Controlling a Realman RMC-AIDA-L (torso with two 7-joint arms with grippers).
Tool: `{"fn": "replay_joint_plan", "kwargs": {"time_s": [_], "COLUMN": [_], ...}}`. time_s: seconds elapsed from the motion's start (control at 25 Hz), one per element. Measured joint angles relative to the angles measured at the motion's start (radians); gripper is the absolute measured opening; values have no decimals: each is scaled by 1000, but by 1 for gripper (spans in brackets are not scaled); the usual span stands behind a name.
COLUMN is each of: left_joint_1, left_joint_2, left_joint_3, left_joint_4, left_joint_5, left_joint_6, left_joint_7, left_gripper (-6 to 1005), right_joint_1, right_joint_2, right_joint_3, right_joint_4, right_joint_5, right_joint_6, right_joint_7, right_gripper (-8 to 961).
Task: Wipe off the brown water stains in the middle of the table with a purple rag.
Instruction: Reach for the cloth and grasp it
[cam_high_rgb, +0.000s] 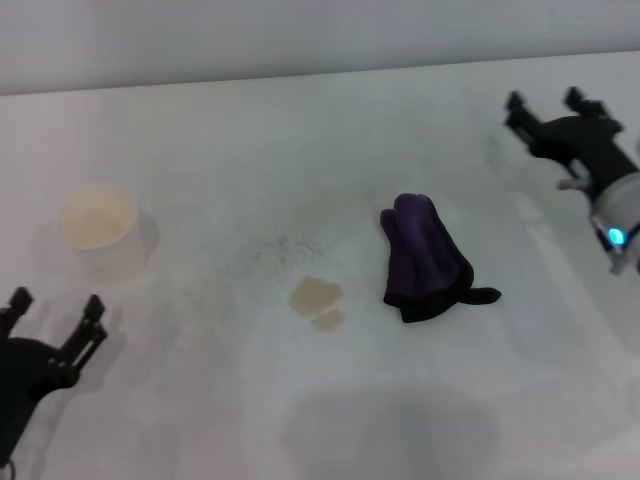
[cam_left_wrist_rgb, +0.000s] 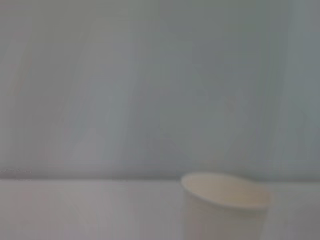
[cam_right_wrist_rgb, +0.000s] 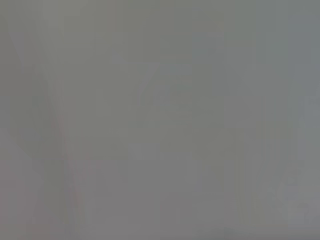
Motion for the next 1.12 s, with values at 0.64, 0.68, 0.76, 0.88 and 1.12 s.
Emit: {"fn": "replay_joint_plan", "kwargs": {"time_s": [0.64, 0.68, 0.76, 0.88, 1.12], "left_joint_1": [43, 38, 24, -2, -63], "left_joint_2": [2, 2, 2, 3, 4], "left_joint_3": [-4, -5, -4, -4, -4], "left_joint_4": [-95, -97, -106, -134, -169], "left_joint_5": [-252, -283, -339, -381, -449], "left_joint_6": [169, 165, 149, 135, 104], "left_joint_7": [-135, -145, -185, -246, -265], "left_gripper": [892, 892, 892, 892, 893], "right_joint_1": [124, 130, 143, 140, 77], "right_joint_2": [-12, -10, -10, -16, -22], "right_joint_3": [-106, -151, -285, -550, -907], "right_joint_4": [-258, -308, -412, -559, -792], "right_joint_5": [-421, -445, -483, -496, -629], "right_joint_6": [-152, -183, -251, -374, -510], "right_joint_7": [551, 622, 785, 1009, 1344], "right_gripper": [867, 867, 866, 865, 863]}}
